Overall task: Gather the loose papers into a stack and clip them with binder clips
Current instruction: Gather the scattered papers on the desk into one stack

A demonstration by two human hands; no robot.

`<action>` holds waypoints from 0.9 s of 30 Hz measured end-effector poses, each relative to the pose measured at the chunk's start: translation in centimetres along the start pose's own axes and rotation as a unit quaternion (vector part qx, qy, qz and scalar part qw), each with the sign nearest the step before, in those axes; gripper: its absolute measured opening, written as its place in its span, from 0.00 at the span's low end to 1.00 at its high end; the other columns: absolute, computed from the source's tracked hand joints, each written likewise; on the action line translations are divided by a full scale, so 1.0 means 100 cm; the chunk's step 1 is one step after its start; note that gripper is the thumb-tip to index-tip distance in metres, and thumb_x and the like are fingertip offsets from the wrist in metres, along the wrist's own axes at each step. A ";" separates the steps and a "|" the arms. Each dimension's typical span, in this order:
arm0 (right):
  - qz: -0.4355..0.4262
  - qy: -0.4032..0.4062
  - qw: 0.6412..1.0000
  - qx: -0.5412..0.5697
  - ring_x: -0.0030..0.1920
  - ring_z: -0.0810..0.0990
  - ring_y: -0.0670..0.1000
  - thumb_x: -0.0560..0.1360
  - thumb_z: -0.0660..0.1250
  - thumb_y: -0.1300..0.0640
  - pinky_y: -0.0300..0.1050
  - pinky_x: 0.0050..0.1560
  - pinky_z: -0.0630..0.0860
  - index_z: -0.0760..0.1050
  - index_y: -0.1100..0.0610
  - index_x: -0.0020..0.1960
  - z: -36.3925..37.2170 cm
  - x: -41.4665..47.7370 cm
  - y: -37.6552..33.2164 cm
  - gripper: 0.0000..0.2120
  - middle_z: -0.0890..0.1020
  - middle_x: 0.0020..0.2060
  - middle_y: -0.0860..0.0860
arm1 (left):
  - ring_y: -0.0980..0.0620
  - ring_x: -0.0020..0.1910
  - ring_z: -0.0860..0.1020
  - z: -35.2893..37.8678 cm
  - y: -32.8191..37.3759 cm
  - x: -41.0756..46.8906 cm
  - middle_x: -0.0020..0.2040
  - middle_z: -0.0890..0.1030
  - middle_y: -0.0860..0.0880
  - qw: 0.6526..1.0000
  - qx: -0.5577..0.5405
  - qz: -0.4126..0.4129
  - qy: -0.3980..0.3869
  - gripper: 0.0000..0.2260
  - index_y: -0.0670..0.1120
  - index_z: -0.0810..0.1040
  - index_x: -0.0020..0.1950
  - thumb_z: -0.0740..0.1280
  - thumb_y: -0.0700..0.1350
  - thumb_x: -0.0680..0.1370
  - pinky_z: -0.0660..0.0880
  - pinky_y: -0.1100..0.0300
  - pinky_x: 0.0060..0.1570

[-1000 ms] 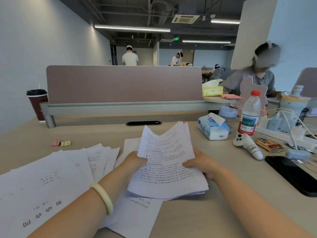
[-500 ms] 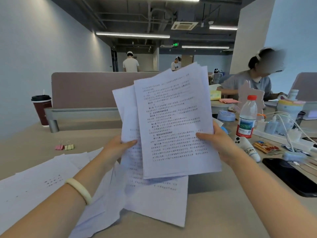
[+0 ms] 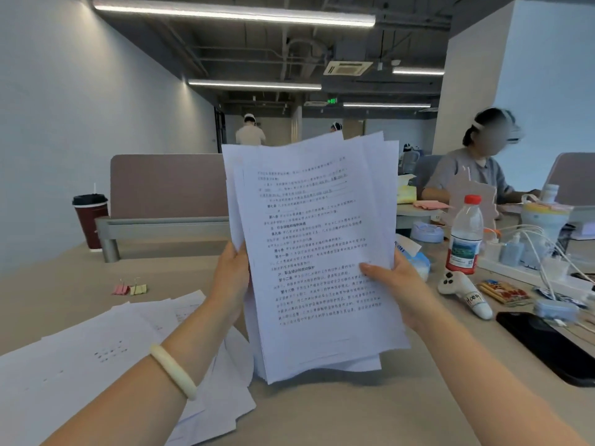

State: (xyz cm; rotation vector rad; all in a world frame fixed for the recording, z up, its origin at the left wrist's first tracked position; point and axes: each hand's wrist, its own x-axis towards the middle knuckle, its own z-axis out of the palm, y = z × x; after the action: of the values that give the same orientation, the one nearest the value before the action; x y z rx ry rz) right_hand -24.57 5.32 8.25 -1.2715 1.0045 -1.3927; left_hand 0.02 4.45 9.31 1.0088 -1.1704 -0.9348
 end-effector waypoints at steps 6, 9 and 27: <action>0.005 -0.010 0.999 0.040 0.44 0.86 0.54 0.73 0.68 0.63 0.53 0.41 0.82 0.74 0.49 0.55 -0.002 -0.002 0.013 0.14 0.86 0.46 0.51 | 0.52 0.52 0.82 0.000 0.005 -0.007 0.57 0.82 0.52 0.996 -0.026 0.025 -0.078 0.22 0.51 0.72 0.64 0.67 0.54 0.71 0.81 0.54 0.49; 0.028 -0.083 0.996 0.030 0.46 0.86 0.55 0.70 0.72 0.63 0.52 0.44 0.83 0.76 0.52 0.53 -0.006 -0.003 0.008 0.14 0.87 0.47 0.53 | 0.48 0.53 0.82 -0.007 -0.005 0.002 0.58 0.81 0.49 0.996 0.035 0.014 -0.086 0.28 0.50 0.71 0.64 0.76 0.47 0.67 0.80 0.47 0.52; 0.027 -0.070 0.997 -0.003 0.47 0.86 0.49 0.72 0.71 0.58 0.46 0.48 0.80 0.77 0.57 0.56 -0.009 -0.004 -0.005 0.14 0.85 0.49 0.55 | 0.47 0.49 0.77 0.006 0.012 0.012 0.51 0.79 0.42 0.994 0.088 0.038 -0.044 0.06 0.46 0.79 0.47 0.63 0.39 0.78 0.75 0.54 0.48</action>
State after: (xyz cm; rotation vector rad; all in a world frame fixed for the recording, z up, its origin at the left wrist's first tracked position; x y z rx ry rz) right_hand -25.49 5.73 8.53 -1.3175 0.9415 -1.2419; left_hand -0.35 3.54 10.82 1.0634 -1.3744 -0.8327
